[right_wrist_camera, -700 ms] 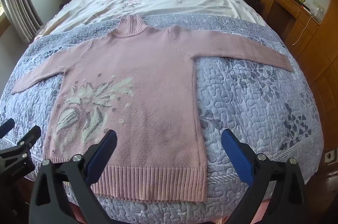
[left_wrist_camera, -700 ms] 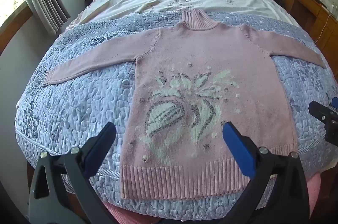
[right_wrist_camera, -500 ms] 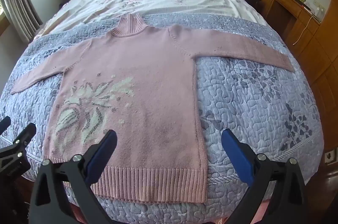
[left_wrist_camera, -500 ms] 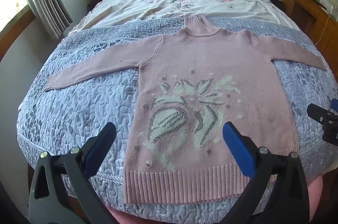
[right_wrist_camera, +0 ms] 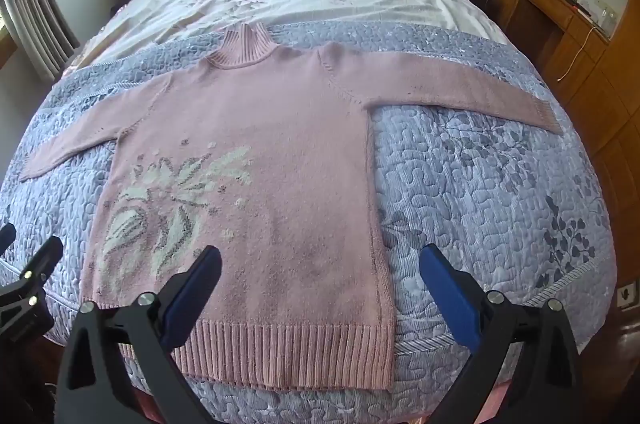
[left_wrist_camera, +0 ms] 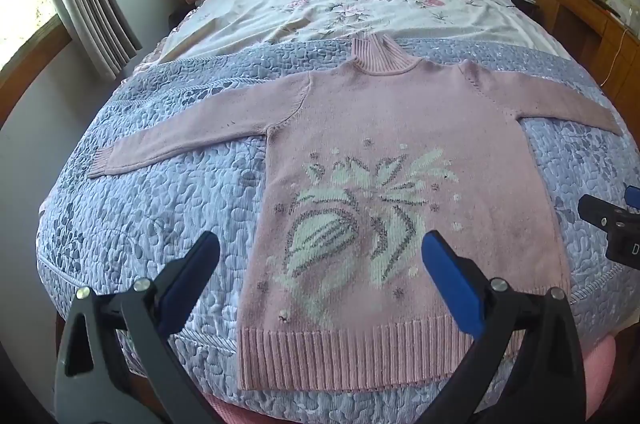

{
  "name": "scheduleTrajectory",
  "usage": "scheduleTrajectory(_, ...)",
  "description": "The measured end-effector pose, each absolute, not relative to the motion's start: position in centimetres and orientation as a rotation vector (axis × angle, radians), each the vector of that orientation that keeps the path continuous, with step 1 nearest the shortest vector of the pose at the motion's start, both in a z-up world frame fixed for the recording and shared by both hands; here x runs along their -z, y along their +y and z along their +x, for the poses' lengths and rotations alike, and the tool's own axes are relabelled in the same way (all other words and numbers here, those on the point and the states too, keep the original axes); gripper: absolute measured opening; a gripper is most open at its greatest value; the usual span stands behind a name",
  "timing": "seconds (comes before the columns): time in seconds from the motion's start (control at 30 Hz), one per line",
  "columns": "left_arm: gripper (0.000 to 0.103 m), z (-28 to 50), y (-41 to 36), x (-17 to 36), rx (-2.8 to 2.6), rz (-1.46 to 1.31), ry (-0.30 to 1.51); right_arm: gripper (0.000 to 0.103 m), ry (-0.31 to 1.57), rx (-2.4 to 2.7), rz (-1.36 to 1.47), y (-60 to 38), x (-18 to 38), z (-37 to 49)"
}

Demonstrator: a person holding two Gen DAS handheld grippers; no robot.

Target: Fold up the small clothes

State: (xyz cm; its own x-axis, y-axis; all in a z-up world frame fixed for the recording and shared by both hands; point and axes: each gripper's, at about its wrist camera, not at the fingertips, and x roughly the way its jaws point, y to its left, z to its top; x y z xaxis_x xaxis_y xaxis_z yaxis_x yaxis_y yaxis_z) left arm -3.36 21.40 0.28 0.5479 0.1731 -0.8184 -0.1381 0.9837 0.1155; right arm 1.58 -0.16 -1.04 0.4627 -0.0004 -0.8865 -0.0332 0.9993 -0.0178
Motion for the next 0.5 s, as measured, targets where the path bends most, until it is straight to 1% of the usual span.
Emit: scheduleTrajectory(0.5, 0.1, -3.26, 21.33, -0.32, -0.199, 0.043, 0.974, 0.099, 1.088, -0.033, -0.028, -0.12, 1.15, 1.71)
